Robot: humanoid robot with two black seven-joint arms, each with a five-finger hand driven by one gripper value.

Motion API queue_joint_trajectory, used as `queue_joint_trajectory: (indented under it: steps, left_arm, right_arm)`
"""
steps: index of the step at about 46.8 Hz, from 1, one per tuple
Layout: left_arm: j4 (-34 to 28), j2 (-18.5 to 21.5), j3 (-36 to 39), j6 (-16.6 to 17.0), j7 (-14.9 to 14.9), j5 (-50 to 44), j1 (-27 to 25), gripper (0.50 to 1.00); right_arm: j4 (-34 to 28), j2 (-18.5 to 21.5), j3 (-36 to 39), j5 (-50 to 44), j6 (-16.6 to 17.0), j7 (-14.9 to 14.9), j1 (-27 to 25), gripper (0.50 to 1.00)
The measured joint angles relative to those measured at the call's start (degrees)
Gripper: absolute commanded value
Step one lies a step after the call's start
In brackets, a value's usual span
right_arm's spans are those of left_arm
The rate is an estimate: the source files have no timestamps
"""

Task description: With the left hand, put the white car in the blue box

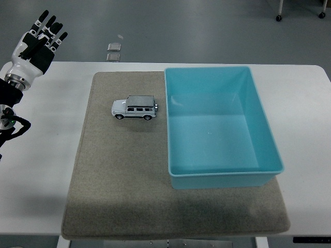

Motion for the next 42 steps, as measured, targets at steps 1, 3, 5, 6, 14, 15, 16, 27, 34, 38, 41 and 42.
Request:
queue_joint_trajectory:
  steps: [1, 3, 5, 6, 14, 15, 16, 27, 34, 38, 41, 42]
  left_arm:
    - [-0.15, 0.28, 0.63, -0.04, -0.02, 0.08, -0.15, 0.988]
    - [-0.48, 1.32, 1.82, -0.08, -0.17, 0.29, -0.6, 0.984]
    - [-1.06, 2.43, 3.64, -0.08, -0.38, 0.58, -1.09, 0.984]
    - [-1.3, 3.02, 4.52, -0.02, -0.49, 0.69, -1.36, 0.984]
    - [-5.34, 6.88, 12.52, 0.2, -0.7, 0.97, -4.35, 0.973]
    - [-5.96, 7.41, 13.46, 0.19, -0.69, 1.01, -4.69, 0.971]
    - [-6.68, 8.06, 14.41, 0.2, -0.69, 1.13, -5.15, 0.966]
    - [-10.9, 9.73, 18.9, 0.34, -0.69, 10.89, -7.0, 0.928]
    - [-11.51, 9.62, 18.8, 0.34, -0.71, 21.04, -6.73, 0.93]
    - [-11.7, 9.67, 18.76, 0.33, -0.75, 25.26, -6.69, 0.93]
    - [-12.43, 9.72, 18.76, 0.32, -0.74, 29.17, -6.69, 0.932]
    - [-12.74, 9.73, 18.77, 0.34, -0.74, 30.8, -6.69, 0.932]
  right_arm:
    - [0.0, 0.0, 0.0, 0.0, 0.0, 0.0, 0.0, 0.936]
    - [0.0, 0.0, 0.0, 0.0, 0.0, 0.0, -0.01, 0.936]
    - [0.0, 0.0, 0.0, 0.0, 0.0, 0.0, 0.01, 0.936]
    - [0.0, 0.0, 0.0, 0.0, 0.0, 0.0, 0.0, 0.936]
    - [0.0, 0.0, 0.0, 0.0, 0.0, 0.0, -0.01, 0.936]
    - [0.0, 0.0, 0.0, 0.0, 0.0, 0.0, -0.03, 0.936]
    - [0.0, 0.0, 0.0, 0.0, 0.0, 0.0, -0.04, 0.936]
    - [0.03, 0.0, 0.0, 0.0, 0.0, 0.0, -0.01, 0.936]
    - [0.02, 0.0, 0.0, 0.0, 0.0, 0.0, 0.0, 0.936]
    - [0.01, 0.0, 0.0, 0.0, 0.0, 0.0, 0.01, 0.936]
    - [0.0, 0.0, 0.0, 0.0, 0.0, 0.0, 0.0, 0.936]
    - [0.0, 0.0, 0.0, 0.0, 0.0, 0.0, 0.0, 0.936]
